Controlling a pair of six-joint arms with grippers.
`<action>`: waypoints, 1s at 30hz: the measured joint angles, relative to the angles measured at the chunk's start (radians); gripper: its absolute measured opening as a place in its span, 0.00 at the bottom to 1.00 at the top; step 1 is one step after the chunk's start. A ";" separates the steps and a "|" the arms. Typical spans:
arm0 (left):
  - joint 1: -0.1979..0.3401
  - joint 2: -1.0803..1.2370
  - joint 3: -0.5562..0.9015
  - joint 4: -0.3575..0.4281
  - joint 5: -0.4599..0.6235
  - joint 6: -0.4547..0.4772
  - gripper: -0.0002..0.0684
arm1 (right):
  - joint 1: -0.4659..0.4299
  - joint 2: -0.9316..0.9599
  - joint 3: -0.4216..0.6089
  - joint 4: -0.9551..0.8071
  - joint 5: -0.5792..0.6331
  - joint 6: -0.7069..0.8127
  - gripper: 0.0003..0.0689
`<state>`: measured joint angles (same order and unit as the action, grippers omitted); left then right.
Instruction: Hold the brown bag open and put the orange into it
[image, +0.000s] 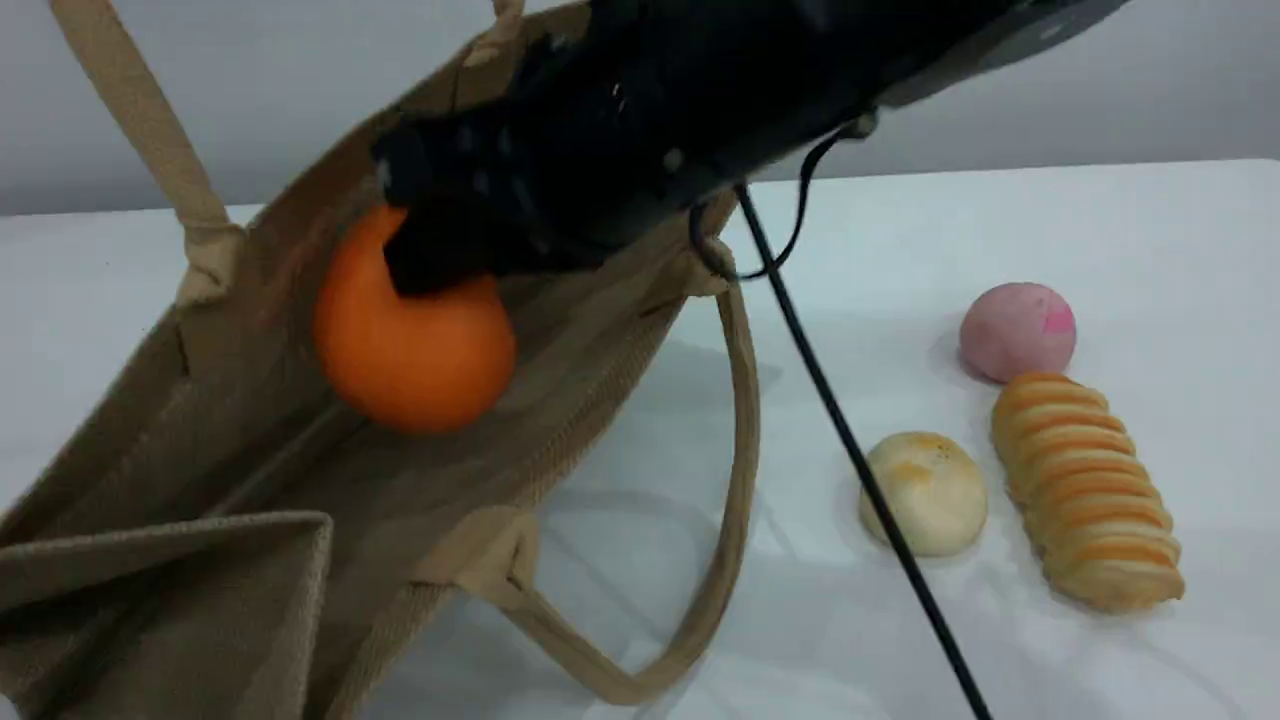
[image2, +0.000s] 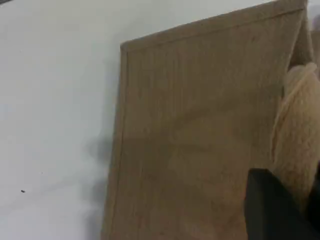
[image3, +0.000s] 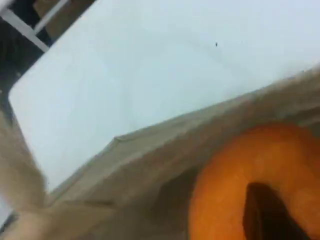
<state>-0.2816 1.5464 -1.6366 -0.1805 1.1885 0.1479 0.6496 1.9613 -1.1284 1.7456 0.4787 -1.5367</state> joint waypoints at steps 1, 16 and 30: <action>0.000 0.000 0.000 -0.001 -0.001 0.000 0.12 | 0.000 0.012 -0.006 0.000 -0.003 0.000 0.05; 0.000 -0.003 0.000 -0.004 -0.005 0.004 0.12 | 0.032 0.045 -0.047 0.000 -0.022 -0.021 0.13; 0.000 -0.003 0.000 -0.004 -0.018 0.007 0.12 | 0.028 0.027 -0.047 0.000 -0.023 -0.034 0.68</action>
<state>-0.2816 1.5436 -1.6366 -0.1841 1.1704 0.1549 0.6778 1.9884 -1.1752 1.7456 0.4555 -1.5708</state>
